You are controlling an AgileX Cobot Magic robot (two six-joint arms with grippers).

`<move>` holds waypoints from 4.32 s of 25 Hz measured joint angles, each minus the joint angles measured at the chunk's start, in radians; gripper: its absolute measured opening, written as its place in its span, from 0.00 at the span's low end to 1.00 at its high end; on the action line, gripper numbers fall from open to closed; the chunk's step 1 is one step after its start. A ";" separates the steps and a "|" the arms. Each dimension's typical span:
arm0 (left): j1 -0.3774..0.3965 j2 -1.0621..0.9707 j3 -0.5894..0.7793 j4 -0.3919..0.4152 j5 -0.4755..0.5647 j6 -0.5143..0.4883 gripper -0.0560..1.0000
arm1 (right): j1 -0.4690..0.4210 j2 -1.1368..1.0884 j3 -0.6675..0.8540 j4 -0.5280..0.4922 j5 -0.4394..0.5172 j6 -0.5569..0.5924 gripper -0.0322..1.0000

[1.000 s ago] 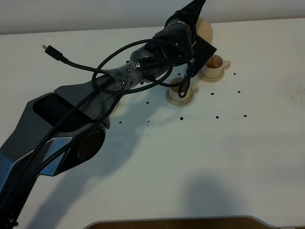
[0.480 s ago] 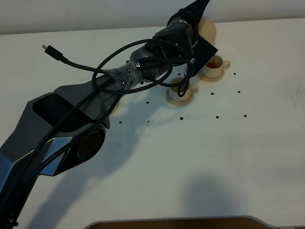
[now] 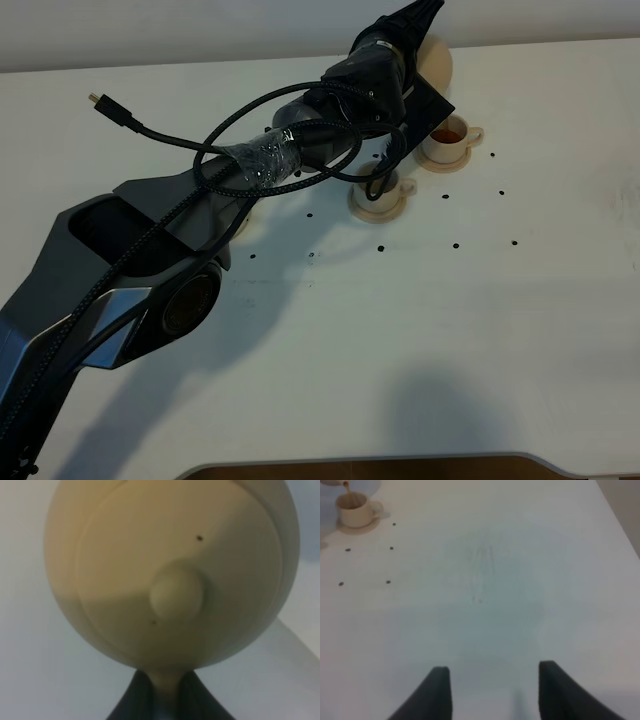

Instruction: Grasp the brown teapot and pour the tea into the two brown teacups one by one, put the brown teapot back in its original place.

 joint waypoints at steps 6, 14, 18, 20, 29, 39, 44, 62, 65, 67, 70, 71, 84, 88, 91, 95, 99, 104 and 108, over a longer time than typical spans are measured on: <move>0.000 0.000 0.000 0.014 -0.010 0.006 0.17 | 0.000 0.000 0.000 0.000 0.000 0.000 0.42; 0.000 0.000 0.000 0.027 -0.019 0.007 0.17 | 0.000 0.000 0.000 0.000 0.000 0.000 0.42; 0.000 0.000 0.000 0.042 -0.026 0.007 0.17 | 0.000 0.000 0.000 0.000 0.000 0.000 0.42; 0.000 0.000 0.000 0.046 -0.030 0.007 0.17 | 0.000 0.000 0.000 0.000 0.000 0.000 0.42; 0.000 0.000 0.000 0.051 -0.037 0.018 0.17 | 0.000 0.000 0.000 0.000 0.000 0.000 0.42; 0.000 0.000 0.000 0.052 -0.037 0.032 0.17 | 0.000 0.000 0.000 0.000 0.000 0.000 0.42; 0.000 0.000 0.000 0.053 -0.037 0.055 0.17 | 0.000 0.000 0.000 0.000 0.000 -0.001 0.42; 0.000 0.000 0.000 -0.074 0.054 0.066 0.17 | 0.000 0.000 0.000 0.000 0.000 -0.001 0.42; 0.001 0.000 0.000 -0.139 0.058 0.061 0.17 | 0.000 0.000 0.000 0.000 0.000 -0.001 0.42; 0.002 0.000 0.000 -0.185 0.066 0.049 0.17 | 0.000 0.000 0.000 0.000 0.000 -0.001 0.42; 0.005 -0.013 0.000 -0.286 0.100 0.008 0.17 | 0.000 0.000 0.000 0.000 0.000 -0.001 0.42; 0.005 -0.021 0.000 -0.329 0.124 -0.009 0.17 | 0.000 0.000 0.000 0.000 0.000 -0.001 0.42; 0.015 -0.101 -0.002 -0.515 0.415 -0.179 0.17 | 0.000 0.000 0.000 0.000 0.000 0.000 0.42; 0.022 -0.101 -0.002 -0.561 0.495 -0.260 0.17 | 0.000 0.000 0.000 0.000 0.000 -0.001 0.42; 0.035 -0.101 -0.002 -0.623 0.530 -0.315 0.17 | 0.000 0.000 0.000 0.000 0.000 -0.001 0.42; 0.062 -0.101 -0.002 -0.729 0.534 -0.372 0.17 | 0.000 0.000 0.000 0.000 0.000 -0.001 0.42; 0.088 -0.101 -0.002 -0.803 0.536 -0.383 0.17 | 0.000 0.000 0.000 0.000 0.000 -0.001 0.42; 0.093 -0.139 -0.002 -0.814 0.629 -0.386 0.17 | 0.000 0.000 0.000 0.000 0.000 0.000 0.42; 0.094 -0.214 -0.002 -0.821 0.705 -0.386 0.17 | 0.000 0.000 0.000 0.000 0.000 0.000 0.42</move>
